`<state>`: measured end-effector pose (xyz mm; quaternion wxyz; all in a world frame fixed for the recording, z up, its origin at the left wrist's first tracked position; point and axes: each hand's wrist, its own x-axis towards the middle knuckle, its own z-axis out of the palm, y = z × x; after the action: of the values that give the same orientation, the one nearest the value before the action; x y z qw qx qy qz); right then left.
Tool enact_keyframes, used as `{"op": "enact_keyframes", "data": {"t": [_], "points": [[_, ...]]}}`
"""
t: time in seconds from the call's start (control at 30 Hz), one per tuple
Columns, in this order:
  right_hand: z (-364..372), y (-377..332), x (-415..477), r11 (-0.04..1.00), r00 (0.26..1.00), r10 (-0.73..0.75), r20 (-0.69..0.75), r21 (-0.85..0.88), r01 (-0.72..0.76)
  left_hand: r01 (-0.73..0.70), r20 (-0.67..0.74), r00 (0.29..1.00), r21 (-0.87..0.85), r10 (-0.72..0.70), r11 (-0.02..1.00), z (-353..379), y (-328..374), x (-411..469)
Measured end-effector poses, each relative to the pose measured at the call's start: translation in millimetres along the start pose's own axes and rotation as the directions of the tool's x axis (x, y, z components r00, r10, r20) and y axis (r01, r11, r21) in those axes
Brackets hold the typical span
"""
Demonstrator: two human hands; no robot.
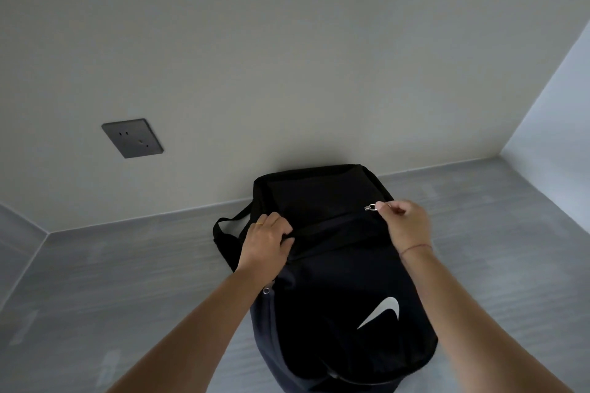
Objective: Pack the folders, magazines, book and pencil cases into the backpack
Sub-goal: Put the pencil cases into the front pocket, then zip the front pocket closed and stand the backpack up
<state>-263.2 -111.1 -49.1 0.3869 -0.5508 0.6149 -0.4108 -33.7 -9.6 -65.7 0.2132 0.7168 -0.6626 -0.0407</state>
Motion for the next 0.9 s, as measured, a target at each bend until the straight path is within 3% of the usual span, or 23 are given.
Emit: {"op": "enact_keyframes", "data": {"t": [0.17,0.33,0.5,0.6,0.9], "points": [[-5,3,3,0.989,0.987,0.033,0.157,0.136,-0.054,-0.031,0.028,0.999,-0.189,0.036,0.981,9,64,33],[-12,10,9,0.992,0.981,-0.003,0.195,0.128,-0.023,0.031,0.009,1.000,-0.205,-0.030,0.978,31,105,63],[-21,21,24,0.999,0.991,-0.001,0.133,0.043,-0.005,-0.007,0.051,0.999,-0.167,0.016,0.986,39,110,68],[-31,32,40,0.996,0.996,0.078,0.040,0.031,-0.079,-0.014,0.067,0.997,-0.171,0.026,0.985,38,104,64],[-24,47,59,0.960,0.963,0.268,-0.009,-0.083,-0.268,-0.020,0.112,0.993,-0.175,0.040,0.984,42,104,58]]}}
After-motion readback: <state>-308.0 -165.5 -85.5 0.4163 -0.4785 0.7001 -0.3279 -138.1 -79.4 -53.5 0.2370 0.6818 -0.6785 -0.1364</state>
